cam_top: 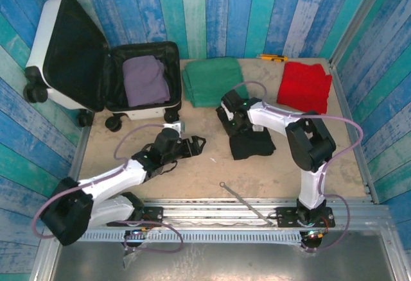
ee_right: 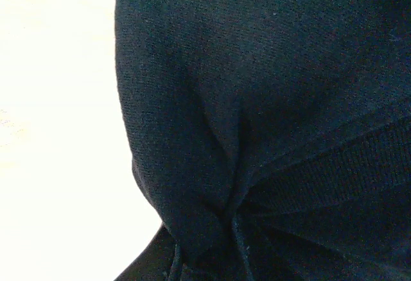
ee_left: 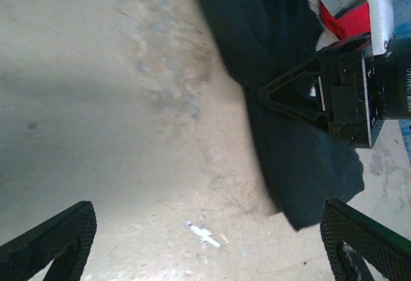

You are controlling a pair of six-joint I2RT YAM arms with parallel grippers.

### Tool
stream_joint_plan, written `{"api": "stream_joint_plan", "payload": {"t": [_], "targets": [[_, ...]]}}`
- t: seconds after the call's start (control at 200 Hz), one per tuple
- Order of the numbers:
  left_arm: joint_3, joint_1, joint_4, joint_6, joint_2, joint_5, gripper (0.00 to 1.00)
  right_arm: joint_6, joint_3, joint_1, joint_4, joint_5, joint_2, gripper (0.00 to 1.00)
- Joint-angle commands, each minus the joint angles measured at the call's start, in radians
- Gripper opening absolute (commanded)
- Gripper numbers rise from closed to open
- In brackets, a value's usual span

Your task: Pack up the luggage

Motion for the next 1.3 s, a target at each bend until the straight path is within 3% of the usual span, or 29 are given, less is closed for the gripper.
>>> {"api": "stream_joint_plan", "payload": {"t": [0.0,0.105,0.296,0.596,0.942,1.188,1.293], "targets": [[0.01,-0.029,0.206,-0.013,0.085,0.047,0.94,0.001,-0.032,0.003,0.04,-0.233,-0.033,0.13],[-0.011,-0.031,0.357,-0.042,0.181,0.102,0.94,0.0,-0.043,0.002,0.051,-0.286,-0.058,0.13],[-0.004,-0.069,0.485,-0.068,0.31,0.152,0.94,0.007,-0.049,-0.006,0.071,-0.387,-0.099,0.14],[-0.057,-0.12,0.629,-0.149,0.399,0.175,0.94,0.012,-0.043,-0.023,0.084,-0.469,-0.097,0.14],[0.012,-0.14,0.733,-0.274,0.523,0.169,0.94,0.019,-0.043,-0.023,0.103,-0.534,-0.077,0.15],[-0.019,-0.186,0.79,-0.286,0.48,0.119,0.94,0.029,-0.043,-0.024,0.103,-0.525,-0.063,0.15],[-0.019,-0.189,0.681,-0.257,0.408,0.079,0.94,0.033,-0.042,-0.021,0.102,-0.52,-0.059,0.15]]}}
